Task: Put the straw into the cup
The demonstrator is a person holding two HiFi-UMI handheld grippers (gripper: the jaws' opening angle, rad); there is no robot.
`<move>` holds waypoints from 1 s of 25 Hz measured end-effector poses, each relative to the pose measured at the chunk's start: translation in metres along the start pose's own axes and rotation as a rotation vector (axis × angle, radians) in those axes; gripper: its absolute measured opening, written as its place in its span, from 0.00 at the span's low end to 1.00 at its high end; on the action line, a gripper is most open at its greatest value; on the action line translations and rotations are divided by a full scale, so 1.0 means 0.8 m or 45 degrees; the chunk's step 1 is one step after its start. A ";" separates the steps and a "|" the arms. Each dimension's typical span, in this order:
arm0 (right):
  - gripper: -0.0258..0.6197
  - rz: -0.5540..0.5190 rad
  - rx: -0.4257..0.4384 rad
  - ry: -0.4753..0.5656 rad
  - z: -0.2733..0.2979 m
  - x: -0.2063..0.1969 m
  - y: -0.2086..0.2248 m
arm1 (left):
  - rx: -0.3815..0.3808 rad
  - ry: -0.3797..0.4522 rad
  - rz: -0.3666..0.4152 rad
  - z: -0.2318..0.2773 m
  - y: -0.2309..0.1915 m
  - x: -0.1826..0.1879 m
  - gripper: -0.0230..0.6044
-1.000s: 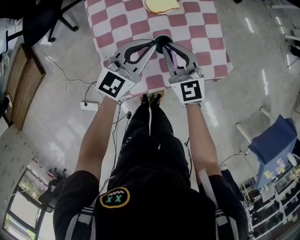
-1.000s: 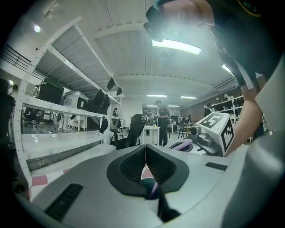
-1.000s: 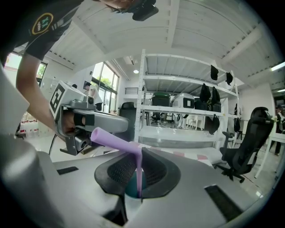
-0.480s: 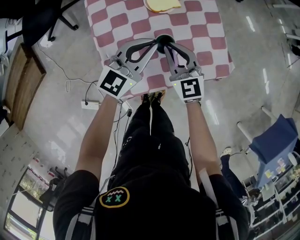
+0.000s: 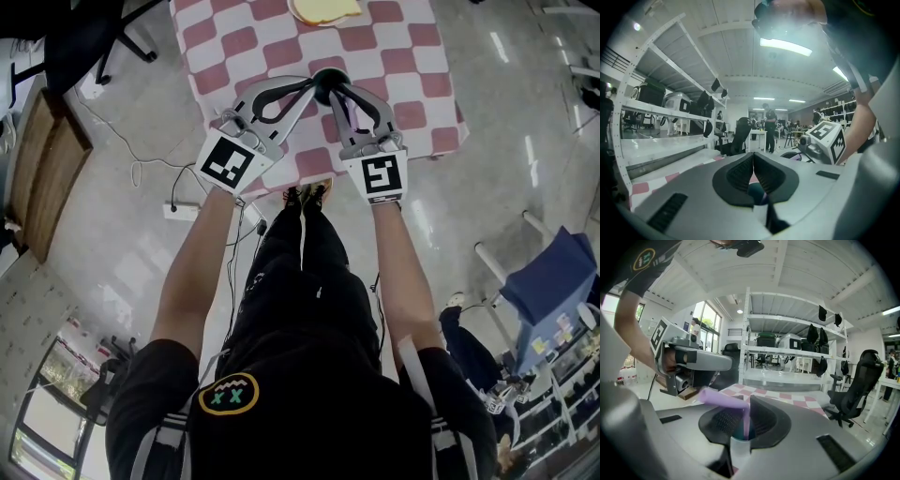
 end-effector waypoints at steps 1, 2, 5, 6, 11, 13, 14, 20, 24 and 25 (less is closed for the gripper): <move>0.15 0.006 -0.003 -0.006 -0.001 -0.001 0.000 | 0.000 0.000 -0.001 0.000 0.001 0.000 0.07; 0.17 0.010 -0.005 -0.009 -0.002 -0.002 0.000 | -0.001 -0.001 -0.001 0.000 0.001 0.001 0.07; 0.19 0.010 -0.011 -0.005 -0.004 0.001 0.000 | -0.005 0.004 0.002 -0.002 0.003 0.003 0.07; 0.20 0.007 -0.013 -0.001 -0.004 0.003 -0.001 | -0.007 0.008 0.003 -0.003 0.004 0.005 0.07; 0.23 -0.018 -0.031 0.028 -0.013 0.023 -0.001 | -0.019 0.028 0.013 -0.009 0.012 0.018 0.07; 0.23 -0.026 -0.039 0.039 -0.020 0.032 0.000 | -0.022 0.037 0.015 -0.012 0.018 0.026 0.07; 0.23 -0.028 -0.044 0.045 -0.023 0.037 0.000 | -0.023 0.040 0.018 -0.014 0.021 0.030 0.07; 0.23 -0.107 -0.081 0.160 -0.048 0.090 0.003 | -0.035 0.061 0.044 -0.028 0.042 0.062 0.07; 0.23 -0.127 -0.112 0.244 -0.072 0.133 0.001 | -0.023 0.069 0.050 -0.044 0.058 0.085 0.07; 0.23 -0.128 -0.116 0.258 -0.080 0.143 -0.001 | -0.020 0.065 0.052 -0.048 0.063 0.090 0.07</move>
Point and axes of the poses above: the fingertips, and each gripper's own axes: z forward along the fingers, y to its right, x out of its top, the point moved 4 cm from there along -z, backward along the fingers, and after that the axes turned 11 degrees about -z, right-handed, at the moved point
